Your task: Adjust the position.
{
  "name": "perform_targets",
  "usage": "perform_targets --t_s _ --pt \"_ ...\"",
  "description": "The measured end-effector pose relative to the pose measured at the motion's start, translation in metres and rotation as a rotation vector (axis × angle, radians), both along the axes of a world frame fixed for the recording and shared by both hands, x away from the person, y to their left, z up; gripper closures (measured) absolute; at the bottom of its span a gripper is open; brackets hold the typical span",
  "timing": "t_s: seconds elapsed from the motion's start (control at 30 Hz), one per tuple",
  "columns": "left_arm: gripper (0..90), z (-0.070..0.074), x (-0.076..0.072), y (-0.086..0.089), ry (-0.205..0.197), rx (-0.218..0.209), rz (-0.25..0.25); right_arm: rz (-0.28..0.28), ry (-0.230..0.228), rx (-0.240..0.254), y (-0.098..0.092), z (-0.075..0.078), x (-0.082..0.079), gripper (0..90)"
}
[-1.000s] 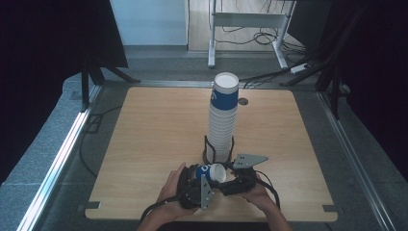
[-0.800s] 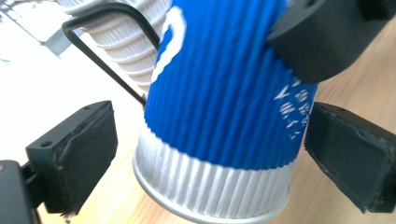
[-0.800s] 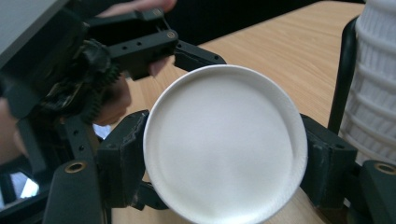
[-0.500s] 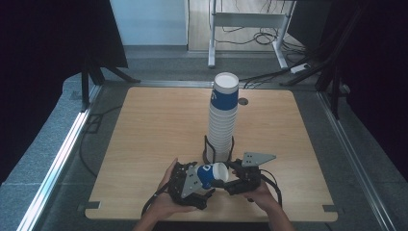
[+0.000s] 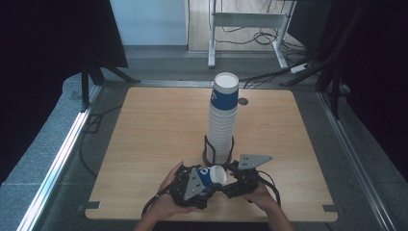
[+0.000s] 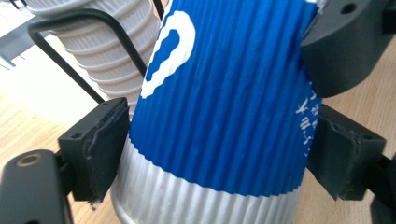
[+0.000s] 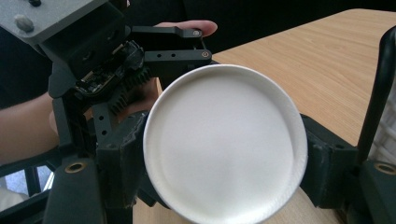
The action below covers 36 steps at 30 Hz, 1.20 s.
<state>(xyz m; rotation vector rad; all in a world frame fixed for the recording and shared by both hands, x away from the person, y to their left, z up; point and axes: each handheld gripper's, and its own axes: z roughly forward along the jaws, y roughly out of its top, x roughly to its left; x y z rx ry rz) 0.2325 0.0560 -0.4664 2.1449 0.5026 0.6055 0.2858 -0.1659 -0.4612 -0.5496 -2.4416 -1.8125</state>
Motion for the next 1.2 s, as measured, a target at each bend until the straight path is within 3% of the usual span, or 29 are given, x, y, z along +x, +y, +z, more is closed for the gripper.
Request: perform_targets --t_s 0.53,0.63,0.97,1.1,1.2 --pt "15.3 -0.0034 -0.0002 -0.0032 -0.012 0.032 -0.012 0.011 -0.004 -0.020 0.0027 -0.0009 -0.0005 27.0" --pt "18.2 -0.0068 -0.0007 -0.0059 -0.016 0.059 -0.010 0.020 -0.010 -0.035 0.0053 -0.0005 -0.0022 27.0" --pt "15.8 -0.0052 0.0011 -0.0043 0.005 0.036 -0.003 0.014 -0.018 -0.035 0.0027 0.0006 -0.0011 27.1" --pt "15.5 -0.0055 0.0022 -0.0019 0.022 0.005 -0.009 0.005 -0.005 -0.014 -0.0020 0.0010 0.0013 27.1" --pt "17.9 -0.0075 0.0014 -0.0044 0.010 0.025 -0.014 0.006 -0.012 -0.026 0.0002 0.0002 0.0005 27.1"
